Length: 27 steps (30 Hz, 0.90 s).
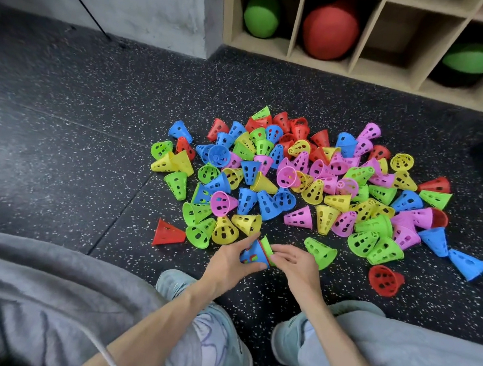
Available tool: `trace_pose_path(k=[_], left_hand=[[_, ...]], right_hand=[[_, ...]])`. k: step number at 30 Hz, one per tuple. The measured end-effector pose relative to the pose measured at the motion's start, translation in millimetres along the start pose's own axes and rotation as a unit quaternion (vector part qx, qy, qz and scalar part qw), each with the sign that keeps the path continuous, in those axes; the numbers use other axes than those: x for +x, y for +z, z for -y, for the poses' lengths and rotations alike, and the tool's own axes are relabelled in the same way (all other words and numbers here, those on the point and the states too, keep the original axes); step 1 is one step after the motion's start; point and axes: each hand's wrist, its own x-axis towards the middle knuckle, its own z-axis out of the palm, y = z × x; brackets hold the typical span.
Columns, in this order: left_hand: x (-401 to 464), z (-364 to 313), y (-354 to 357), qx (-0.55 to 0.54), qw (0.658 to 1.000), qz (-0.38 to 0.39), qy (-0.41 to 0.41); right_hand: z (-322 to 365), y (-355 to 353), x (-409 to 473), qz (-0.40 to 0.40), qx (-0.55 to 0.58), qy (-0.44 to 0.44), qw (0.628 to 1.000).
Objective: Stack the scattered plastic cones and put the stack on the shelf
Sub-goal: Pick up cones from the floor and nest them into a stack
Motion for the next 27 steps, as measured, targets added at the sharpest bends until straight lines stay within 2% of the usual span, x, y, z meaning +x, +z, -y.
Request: trace_pose_path(k=[8, 15, 23, 27], left_hand=[[-11, -2, -12, -0.024, 0.999, -0.028, 0.013], [-15, -6, -52, 0.060, 0.996, -0.042, 0.056], [7, -15, -152, 0.175, 0.983, 0.004, 0.052], [9, 27, -183, 0.178, 0.981, -0.080, 0.002]], right_hand=[[21, 18, -22, 0.013, -0.031, -0.028, 0.999], [41, 47, -22, 0.010, -0.036, -0.034, 0.999], [63, 94, 2, -0.076, 0.022, -0.064, 0.995], [56, 115, 14, -0.133, 0.056, -0.040, 0.989]])
